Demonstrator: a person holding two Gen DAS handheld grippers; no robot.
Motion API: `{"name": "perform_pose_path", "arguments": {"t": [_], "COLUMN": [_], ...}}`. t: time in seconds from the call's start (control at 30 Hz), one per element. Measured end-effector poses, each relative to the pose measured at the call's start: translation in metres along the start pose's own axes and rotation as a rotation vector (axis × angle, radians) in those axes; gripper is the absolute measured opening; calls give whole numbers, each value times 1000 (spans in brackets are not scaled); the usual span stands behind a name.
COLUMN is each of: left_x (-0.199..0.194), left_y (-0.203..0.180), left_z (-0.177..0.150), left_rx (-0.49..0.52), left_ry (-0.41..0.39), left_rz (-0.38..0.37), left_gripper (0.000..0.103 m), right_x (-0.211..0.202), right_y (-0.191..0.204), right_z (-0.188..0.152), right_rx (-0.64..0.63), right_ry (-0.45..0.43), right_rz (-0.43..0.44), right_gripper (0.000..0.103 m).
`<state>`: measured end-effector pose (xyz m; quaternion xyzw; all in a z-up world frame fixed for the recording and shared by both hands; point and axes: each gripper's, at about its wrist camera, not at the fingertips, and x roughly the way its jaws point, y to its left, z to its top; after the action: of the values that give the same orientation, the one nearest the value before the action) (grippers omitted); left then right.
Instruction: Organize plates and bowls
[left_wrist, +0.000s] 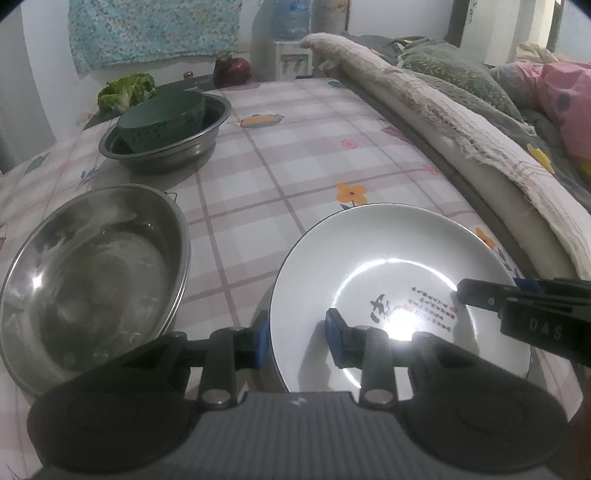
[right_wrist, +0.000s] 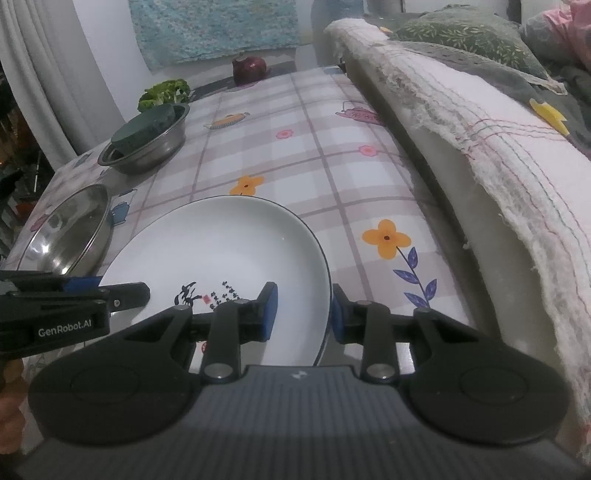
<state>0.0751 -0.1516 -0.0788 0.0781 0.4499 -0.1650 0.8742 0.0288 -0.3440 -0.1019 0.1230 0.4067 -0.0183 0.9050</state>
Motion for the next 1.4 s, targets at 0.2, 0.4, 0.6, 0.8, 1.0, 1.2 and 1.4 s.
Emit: {"name": "perform_pose_path", "arguments": {"t": [0.2, 0.4, 0.6, 0.8, 1.0, 1.2, 1.4], "left_x": [-1, -3, -5, -5, -5, -4, -4], "left_y": [1, 3, 5, 5, 3, 0, -2], "left_z": [2, 1, 0, 0, -3, -5, -6], "left_rx": [-8, -16, -16, -1, 7, 14, 7], "left_ry": [9, 8, 4, 13, 22, 16, 8], "left_rz": [5, -1, -9, -4, -3, 5, 4], "left_gripper": [33, 33, 30, 29, 30, 32, 35], "right_x": [-2, 2, 10, 0, -7, -6, -6], "right_y": [3, 1, -2, -2, -6, -2, 1], "right_z": [2, 8, 12, 4, -7, -7, -10], "right_rx": [-9, -5, -1, -12, 11, 6, 2], "right_ry": [-3, -5, -2, 3, 14, 4, -12], "right_rz": [-5, 3, 13, 12, 28, 18, 10], "right_gripper": [29, 29, 28, 28, 27, 29, 30]}}
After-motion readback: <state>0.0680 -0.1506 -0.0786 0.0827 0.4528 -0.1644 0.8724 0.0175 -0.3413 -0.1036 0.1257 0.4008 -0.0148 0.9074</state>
